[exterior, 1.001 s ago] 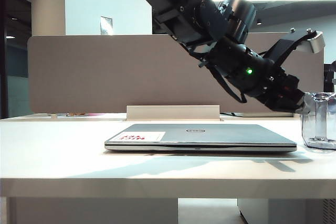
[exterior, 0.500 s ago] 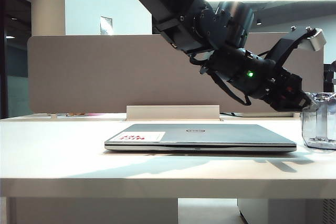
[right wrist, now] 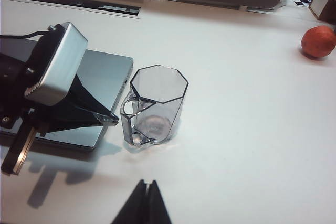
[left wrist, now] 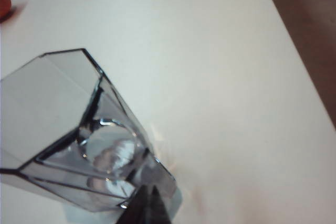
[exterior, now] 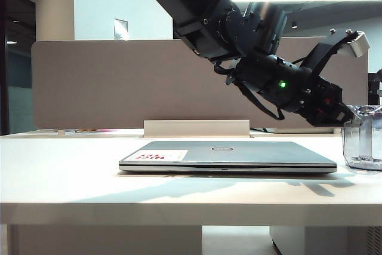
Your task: Pick up the water cup and place it on the right side of the laptop.
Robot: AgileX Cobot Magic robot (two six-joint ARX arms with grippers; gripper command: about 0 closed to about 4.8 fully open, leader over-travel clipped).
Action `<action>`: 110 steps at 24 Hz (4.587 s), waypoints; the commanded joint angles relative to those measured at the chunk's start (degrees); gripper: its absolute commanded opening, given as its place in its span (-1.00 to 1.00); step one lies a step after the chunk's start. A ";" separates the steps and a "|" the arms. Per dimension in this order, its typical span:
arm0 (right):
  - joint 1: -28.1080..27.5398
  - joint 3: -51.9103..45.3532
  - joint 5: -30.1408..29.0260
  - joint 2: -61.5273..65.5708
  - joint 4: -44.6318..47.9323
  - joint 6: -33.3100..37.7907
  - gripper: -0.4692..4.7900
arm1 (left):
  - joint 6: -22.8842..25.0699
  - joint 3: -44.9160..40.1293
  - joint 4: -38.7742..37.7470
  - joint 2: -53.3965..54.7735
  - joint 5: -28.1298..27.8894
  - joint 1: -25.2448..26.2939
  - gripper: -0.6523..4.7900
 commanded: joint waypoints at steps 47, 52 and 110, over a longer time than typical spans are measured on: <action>16.74 -0.74 6.25 65.55 52.04 6.86 -0.85 | -5.27 0.11 -50.45 -26.95 -10.95 20.44 -0.78; 16.74 -0.74 9.62 65.55 51.98 6.91 -0.85 | -5.27 0.11 -50.07 -26.97 -10.95 20.44 -0.78; -1.55 -4.33 19.52 60.87 50.99 4.72 -0.74 | -5.11 0.11 -49.44 -26.95 -9.88 20.44 -0.78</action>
